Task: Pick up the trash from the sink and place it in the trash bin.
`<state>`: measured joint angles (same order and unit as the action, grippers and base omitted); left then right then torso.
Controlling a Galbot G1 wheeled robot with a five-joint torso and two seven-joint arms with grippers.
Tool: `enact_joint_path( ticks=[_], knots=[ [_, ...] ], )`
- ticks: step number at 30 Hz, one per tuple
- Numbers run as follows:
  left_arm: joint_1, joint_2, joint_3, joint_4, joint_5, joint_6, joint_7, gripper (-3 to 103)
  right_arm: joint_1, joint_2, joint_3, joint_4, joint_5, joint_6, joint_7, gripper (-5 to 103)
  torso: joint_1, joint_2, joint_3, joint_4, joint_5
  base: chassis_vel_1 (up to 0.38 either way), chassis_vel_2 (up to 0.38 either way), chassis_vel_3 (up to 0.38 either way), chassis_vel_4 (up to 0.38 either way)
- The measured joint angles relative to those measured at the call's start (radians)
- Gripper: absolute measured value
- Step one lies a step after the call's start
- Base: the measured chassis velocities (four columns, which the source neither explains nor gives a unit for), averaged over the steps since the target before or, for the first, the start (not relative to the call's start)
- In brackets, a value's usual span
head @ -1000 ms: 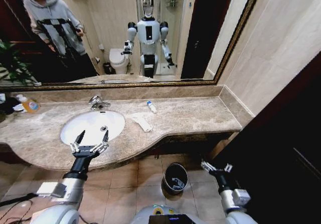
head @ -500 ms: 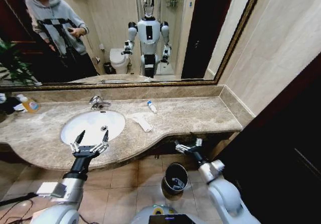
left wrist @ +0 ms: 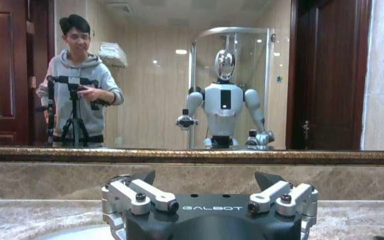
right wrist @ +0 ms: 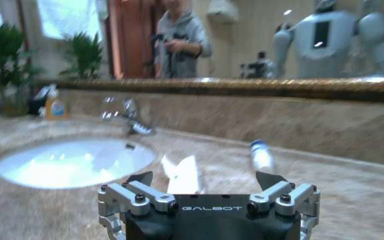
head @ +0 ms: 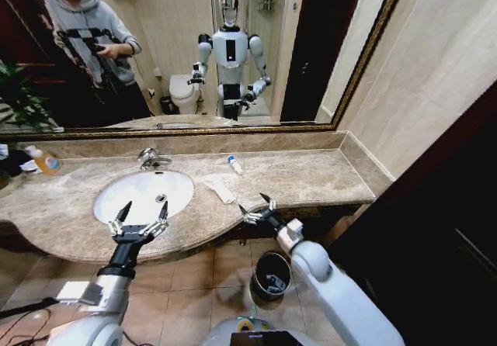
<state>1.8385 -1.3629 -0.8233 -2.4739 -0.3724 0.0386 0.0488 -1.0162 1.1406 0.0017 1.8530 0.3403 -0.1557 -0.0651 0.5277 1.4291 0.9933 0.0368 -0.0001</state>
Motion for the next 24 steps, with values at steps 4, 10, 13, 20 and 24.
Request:
enact_joint_path(
  ticks=[4,10,13,20,24],
  knots=[
    [0.000,0.000,0.000,0.000,0.000,0.000,0.000,100,0.088,0.020,-0.083,-0.095,0.000,0.000,0.001,100,0.000,0.000,0.000,0.0000,0.0000,0.000,0.000,0.000,0.000],
    [0.000,0.000,0.000,0.000,0.000,0.000,0.000,100,0.187,0.081,-0.161,-0.227,-0.030,0.017,0.002,100,0.000,0.000,0.000,0.0001,-0.0001,0.000,0.000,0.000,0.000],
    [0.000,0.000,0.000,0.000,0.000,0.000,0.000,100,0.211,0.093,-0.172,-0.262,-0.041,0.027,0.000,100,0.000,0.000,0.000,0.0001,-0.0001,0.000,0.000,0.000,0.000],
    [0.000,0.000,0.000,0.000,0.000,0.000,0.000,100,0.222,0.099,-0.171,-0.300,-0.048,0.049,-0.008,88,0.000,0.000,0.000,0.0000,-0.0001,0.000,0.000,0.000,0.000],
    [0.000,0.000,0.000,0.000,0.000,0.000,0.000,100,0.219,0.104,-0.169,-0.313,-0.054,0.060,-0.009,77,0.000,0.000,0.000,0.0000,0.0000,0.000,0.000,0.000,0.000]
  ],
)
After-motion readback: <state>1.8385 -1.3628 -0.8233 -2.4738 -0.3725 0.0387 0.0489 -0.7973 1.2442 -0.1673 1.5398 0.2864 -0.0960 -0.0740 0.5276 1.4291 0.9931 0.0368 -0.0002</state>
